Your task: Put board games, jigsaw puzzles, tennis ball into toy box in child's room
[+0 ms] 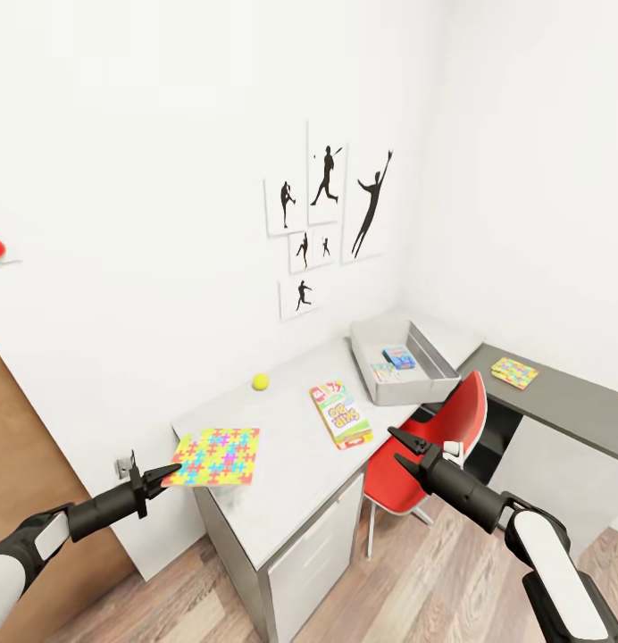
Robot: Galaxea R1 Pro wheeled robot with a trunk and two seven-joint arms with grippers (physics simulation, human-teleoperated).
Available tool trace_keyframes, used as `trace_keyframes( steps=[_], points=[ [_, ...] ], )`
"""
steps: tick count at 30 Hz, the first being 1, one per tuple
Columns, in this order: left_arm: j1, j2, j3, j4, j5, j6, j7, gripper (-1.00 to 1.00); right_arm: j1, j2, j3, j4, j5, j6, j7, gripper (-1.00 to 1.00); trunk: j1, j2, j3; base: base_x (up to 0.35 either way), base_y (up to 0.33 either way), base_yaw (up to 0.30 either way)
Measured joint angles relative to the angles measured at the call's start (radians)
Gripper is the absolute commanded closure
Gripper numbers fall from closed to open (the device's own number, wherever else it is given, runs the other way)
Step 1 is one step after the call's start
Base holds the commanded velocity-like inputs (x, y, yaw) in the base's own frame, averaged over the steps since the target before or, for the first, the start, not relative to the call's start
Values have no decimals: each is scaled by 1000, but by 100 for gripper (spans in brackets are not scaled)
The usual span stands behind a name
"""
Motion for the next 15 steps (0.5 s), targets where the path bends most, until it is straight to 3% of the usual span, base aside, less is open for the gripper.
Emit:
trace_keyframes(
  steps=[15],
  points=[
    [0,0,-8,-58,-4,55,-1,100,0,0,0,0,1,0,0,-100,0,0,24,0,0,0]
  ],
)
